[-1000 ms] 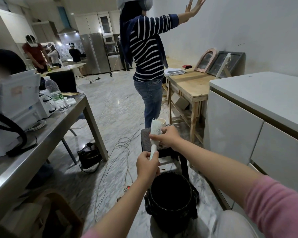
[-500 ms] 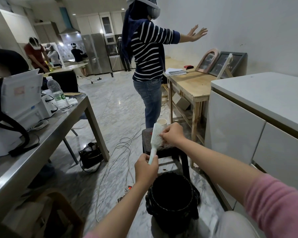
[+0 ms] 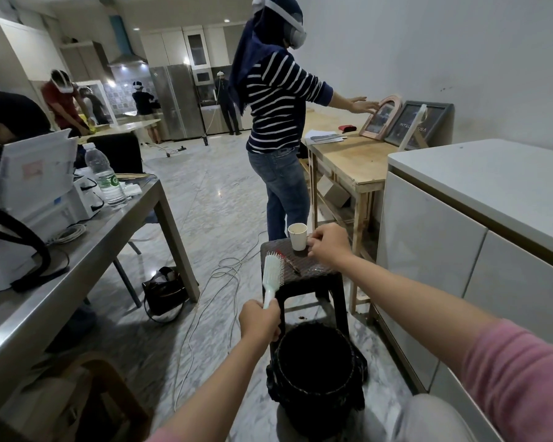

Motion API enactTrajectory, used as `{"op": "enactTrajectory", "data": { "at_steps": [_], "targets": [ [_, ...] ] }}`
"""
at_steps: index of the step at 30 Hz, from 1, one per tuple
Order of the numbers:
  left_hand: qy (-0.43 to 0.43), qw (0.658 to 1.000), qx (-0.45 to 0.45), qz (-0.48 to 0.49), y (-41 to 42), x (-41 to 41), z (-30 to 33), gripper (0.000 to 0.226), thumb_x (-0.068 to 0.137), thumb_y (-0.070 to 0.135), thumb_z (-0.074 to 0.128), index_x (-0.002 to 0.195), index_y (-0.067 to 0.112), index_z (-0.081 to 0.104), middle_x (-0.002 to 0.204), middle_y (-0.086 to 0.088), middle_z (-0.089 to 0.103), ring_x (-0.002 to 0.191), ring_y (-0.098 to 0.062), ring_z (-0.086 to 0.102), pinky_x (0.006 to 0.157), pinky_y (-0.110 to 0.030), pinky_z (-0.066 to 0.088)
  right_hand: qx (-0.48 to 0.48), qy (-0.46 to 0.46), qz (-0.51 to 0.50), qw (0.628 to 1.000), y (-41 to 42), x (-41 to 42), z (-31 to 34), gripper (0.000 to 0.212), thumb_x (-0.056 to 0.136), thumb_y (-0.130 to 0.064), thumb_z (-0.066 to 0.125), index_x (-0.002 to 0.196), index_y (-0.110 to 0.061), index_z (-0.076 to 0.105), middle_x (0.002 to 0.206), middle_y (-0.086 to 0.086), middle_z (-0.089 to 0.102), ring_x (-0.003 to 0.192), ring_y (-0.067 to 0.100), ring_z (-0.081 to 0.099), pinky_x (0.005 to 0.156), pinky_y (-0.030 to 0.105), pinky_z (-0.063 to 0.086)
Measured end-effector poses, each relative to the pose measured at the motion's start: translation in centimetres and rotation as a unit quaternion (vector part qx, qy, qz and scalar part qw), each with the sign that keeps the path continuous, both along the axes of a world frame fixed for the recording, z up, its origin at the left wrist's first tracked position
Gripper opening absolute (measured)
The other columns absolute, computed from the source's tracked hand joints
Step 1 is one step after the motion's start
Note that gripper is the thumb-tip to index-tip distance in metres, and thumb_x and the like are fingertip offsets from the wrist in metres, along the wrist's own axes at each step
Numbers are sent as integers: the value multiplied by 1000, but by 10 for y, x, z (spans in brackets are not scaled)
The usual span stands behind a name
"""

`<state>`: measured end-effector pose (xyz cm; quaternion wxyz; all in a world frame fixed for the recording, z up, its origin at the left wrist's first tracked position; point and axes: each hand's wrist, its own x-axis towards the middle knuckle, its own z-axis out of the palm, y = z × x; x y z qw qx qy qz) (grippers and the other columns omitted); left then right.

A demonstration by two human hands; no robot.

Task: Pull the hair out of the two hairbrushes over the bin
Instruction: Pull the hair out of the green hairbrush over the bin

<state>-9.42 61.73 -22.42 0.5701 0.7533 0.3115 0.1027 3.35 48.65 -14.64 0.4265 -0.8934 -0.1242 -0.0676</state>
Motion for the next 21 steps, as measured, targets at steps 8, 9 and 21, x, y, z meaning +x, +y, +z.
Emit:
{"op": "enactTrajectory", "data": {
  "at_steps": [8, 9, 21],
  "targets": [
    [-16, 994, -104, -6, -2, -2, 5, 23, 93, 14, 55, 76, 10, 41, 62, -15, 51, 43, -20, 42, 43, -25, 32, 189, 88, -140, 968, -8, 6, -4, 8, 86, -5, 66, 79, -3, 69, 85, 15, 74, 77, 21, 73, 66, 25, 56],
    [-17, 993, -116, -7, -3, -2, 7, 23, 93, 13, 55, 74, 10, 41, 61, -15, 50, 43, -19, 41, 43, -24, 31, 190, 90, -145, 967, -7, 5, -6, 11, 85, -5, 68, 73, -7, 68, 84, 14, 75, 80, 21, 73, 73, 28, 58],
    [-27, 994, -85, -69, -4, -4, 12, 22, 94, 18, 55, 77, 6, 48, 54, -9, 55, 33, -19, 42, 37, -22, 32, 77, 119, 64, 988, 0, 5, -13, 79, 68, -25, 84, 137, -9, 49, 142, 12, 50, 129, 26, 48, 101, 33, 40]
  ]
}}
